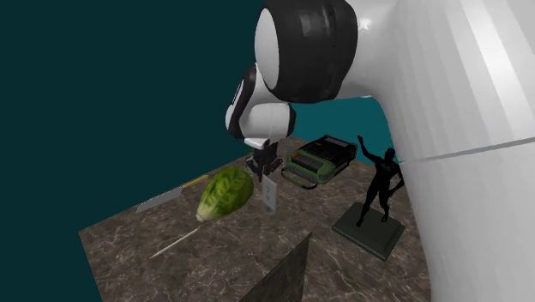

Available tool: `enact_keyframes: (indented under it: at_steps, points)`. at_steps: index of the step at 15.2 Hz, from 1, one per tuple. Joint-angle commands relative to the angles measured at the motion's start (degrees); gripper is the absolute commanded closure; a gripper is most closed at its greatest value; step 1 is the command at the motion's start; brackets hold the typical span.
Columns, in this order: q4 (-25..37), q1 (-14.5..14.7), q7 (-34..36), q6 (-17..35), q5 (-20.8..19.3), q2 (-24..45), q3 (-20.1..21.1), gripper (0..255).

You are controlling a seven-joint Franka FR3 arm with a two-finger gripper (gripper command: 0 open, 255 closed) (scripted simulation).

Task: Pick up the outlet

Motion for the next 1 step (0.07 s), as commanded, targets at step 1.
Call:
enact_keyframes:
  at_steps: [1]
  points:
    - [0.2, 0.1, 0.03, -0.41, 0.04, -0.17, -0.18, 255]
